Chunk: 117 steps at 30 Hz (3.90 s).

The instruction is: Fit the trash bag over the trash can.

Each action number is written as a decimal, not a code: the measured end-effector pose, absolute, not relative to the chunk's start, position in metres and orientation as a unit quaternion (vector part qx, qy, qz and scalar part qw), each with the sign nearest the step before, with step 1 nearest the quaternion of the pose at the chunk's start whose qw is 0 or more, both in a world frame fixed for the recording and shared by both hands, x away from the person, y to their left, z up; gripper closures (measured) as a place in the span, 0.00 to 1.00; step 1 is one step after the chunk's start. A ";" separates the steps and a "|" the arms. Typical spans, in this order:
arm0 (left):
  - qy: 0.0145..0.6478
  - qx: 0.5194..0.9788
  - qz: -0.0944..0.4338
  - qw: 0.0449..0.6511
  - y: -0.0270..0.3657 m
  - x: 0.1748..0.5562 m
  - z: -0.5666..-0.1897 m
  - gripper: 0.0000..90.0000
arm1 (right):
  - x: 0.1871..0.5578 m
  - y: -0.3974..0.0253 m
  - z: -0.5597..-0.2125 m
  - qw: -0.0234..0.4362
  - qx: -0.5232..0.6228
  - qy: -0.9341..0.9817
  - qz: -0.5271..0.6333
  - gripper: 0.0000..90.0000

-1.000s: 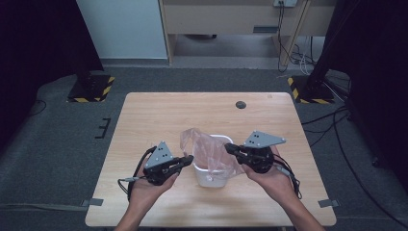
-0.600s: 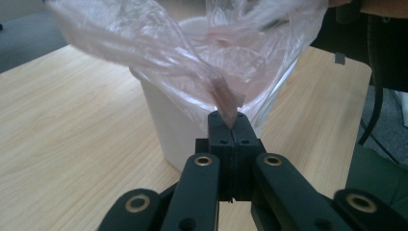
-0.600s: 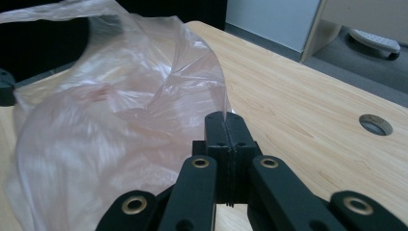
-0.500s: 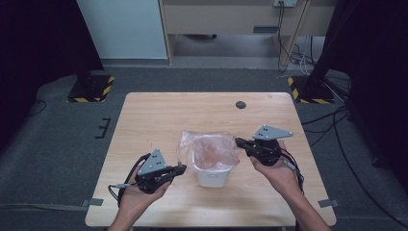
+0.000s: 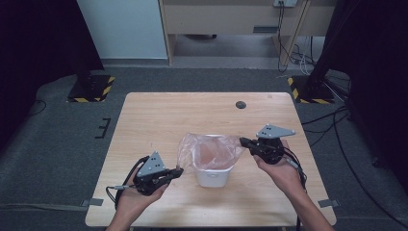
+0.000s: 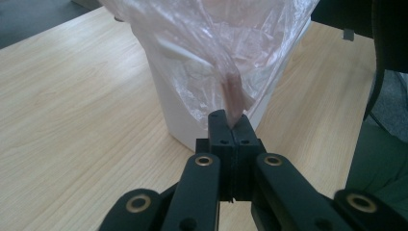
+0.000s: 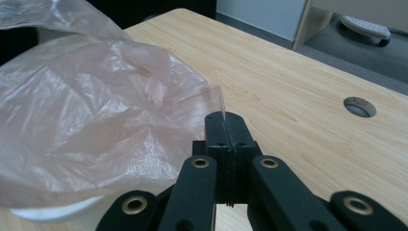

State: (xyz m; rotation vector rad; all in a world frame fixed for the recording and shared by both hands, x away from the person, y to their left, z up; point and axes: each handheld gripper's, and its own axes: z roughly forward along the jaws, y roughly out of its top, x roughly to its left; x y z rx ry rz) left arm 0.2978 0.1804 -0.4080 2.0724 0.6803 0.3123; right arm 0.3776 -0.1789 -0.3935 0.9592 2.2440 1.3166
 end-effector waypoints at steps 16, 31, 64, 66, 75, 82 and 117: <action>0.292 0.849 0.112 0.426 0.183 0.307 -0.429 1.00 | 0.388 -0.183 -0.412 0.176 0.352 0.807 0.441 1.00; 0.268 0.822 0.159 0.476 0.194 0.292 -0.421 0.54 | 0.387 -0.182 -0.410 0.177 0.347 0.802 0.452 1.00; 0.291 0.766 0.210 0.533 0.181 0.344 -0.403 0.40 | 0.389 -0.174 -0.407 0.170 0.331 0.802 0.466 1.00; 0.292 0.765 0.206 0.536 0.177 0.350 -0.402 0.38 | 0.390 -0.173 -0.407 0.170 0.330 0.802 0.467 1.00; 0.278 0.760 0.178 0.559 0.162 0.370 -0.403 0.34 | 0.393 -0.171 -0.405 0.163 0.327 0.800 0.477 1.00; 0.295 0.754 0.154 0.566 0.156 0.381 -0.408 0.35 | 0.396 -0.171 -0.406 0.159 0.328 0.799 0.478 1.00; 0.402 0.723 0.180 0.532 0.144 0.389 -0.413 1.00 | 0.394 -0.169 -0.402 0.169 0.316 0.795 0.490 1.00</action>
